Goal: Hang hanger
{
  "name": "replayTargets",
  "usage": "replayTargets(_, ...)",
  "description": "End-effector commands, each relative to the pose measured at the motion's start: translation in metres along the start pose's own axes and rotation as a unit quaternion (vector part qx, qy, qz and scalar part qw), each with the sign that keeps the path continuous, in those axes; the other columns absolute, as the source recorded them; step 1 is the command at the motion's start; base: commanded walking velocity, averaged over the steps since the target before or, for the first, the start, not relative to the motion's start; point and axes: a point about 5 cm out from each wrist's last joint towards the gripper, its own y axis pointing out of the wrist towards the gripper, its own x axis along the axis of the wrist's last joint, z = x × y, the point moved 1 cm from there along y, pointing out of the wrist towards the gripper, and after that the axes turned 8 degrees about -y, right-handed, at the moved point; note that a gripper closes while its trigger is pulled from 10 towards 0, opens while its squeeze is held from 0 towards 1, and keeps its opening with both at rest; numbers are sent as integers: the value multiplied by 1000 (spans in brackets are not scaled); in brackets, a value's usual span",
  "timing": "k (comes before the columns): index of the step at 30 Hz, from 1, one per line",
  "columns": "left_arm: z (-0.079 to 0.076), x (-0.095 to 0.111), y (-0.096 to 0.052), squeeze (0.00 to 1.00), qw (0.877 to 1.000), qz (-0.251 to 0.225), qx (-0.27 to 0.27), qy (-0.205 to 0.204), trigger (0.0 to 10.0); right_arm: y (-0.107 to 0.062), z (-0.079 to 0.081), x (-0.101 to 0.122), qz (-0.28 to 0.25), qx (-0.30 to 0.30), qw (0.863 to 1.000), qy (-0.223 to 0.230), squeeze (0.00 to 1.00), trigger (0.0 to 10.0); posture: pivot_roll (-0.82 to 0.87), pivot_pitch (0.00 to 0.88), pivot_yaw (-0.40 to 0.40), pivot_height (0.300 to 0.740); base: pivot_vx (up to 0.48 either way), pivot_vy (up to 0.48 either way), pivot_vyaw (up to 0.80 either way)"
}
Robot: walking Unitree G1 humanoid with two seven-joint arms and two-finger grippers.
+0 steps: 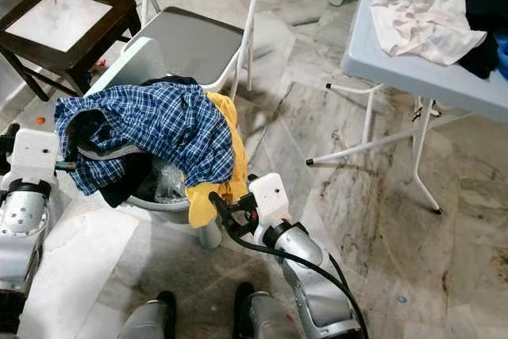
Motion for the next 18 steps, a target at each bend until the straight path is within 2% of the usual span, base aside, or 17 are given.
replayTargets(1,2,-8,3,0,1000,18,0,-11,10000,-4,1,-5,11,2,1000,5,0,10000,80,293,-105,740,0,0,0)
replayTargets(7,-12,-12,17,0,998,33,-28,-42,10000,-6,0,-5,12,0,1000,4,0,10000,56,296,-105,740,0,0,0)
replayTargets(16,-15,-15,29,0,998,38,-17,-56,10000,-13,-1,-7,16,-10,1000,3,0,10000,24,304,-99,740,0,0,0)
replayTargets(17,-15,-16,32,0,997,43,-15,-57,8941,-14,-1,-7,17,-12,1000,4,0,10000,19,308,-97,740,0,0,0)
replayTargets(18,-16,-17,33,0,997,45,-14,-57,8941,-15,-1,-7,17,-13,1000,4,0,10000,19,308,-97,740,0,0,0)
